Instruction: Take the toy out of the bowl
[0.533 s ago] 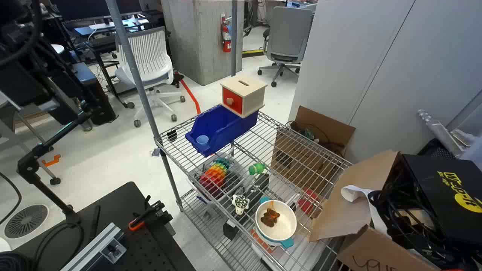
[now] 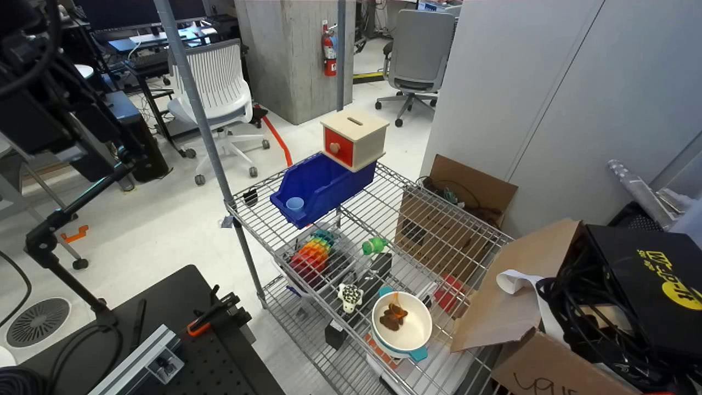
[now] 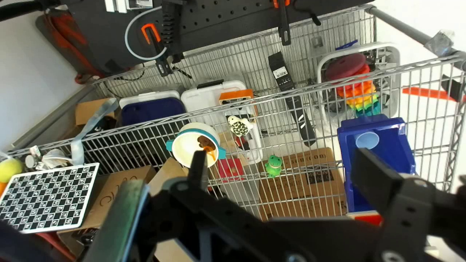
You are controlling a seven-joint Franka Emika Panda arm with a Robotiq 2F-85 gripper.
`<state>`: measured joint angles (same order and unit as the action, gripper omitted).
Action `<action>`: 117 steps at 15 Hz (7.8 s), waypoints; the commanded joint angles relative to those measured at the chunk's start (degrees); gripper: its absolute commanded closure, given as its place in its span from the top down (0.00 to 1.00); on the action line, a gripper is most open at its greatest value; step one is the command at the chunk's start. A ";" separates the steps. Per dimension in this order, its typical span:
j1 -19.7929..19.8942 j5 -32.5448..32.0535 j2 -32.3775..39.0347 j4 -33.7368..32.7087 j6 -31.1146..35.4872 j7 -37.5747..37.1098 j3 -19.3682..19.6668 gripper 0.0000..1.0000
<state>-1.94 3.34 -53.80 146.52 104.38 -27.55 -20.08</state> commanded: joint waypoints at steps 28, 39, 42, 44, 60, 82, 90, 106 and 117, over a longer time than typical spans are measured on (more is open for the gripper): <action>11.49 -8.65 58.24 -18.65 40.53 5.31 18.29 1.00; 11.66 1.80 84.66 -36.10 36.60 24.45 20.97 1.00; 11.44 1.05 88.21 -39.11 35.49 25.02 21.77 1.00; 11.19 0.40 90.16 -40.64 34.27 24.84 22.50 1.00; 9.20 -1.74 99.02 -48.27 27.94 22.68 25.61 0.61; 3.32 -5.51 83.76 -41.10 20.60 16.01 28.12 0.01; 2.74 1.23 79.58 -50.21 18.19 14.24 22.94 0.01; 2.80 -2.50 120.96 -97.10 11.57 1.82 28.87 0.01; 5.09 -1.90 133.40 -116.31 -2.24 -2.69 28.19 0.37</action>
<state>2.21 1.54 76.42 36.92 105.51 -28.76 8.73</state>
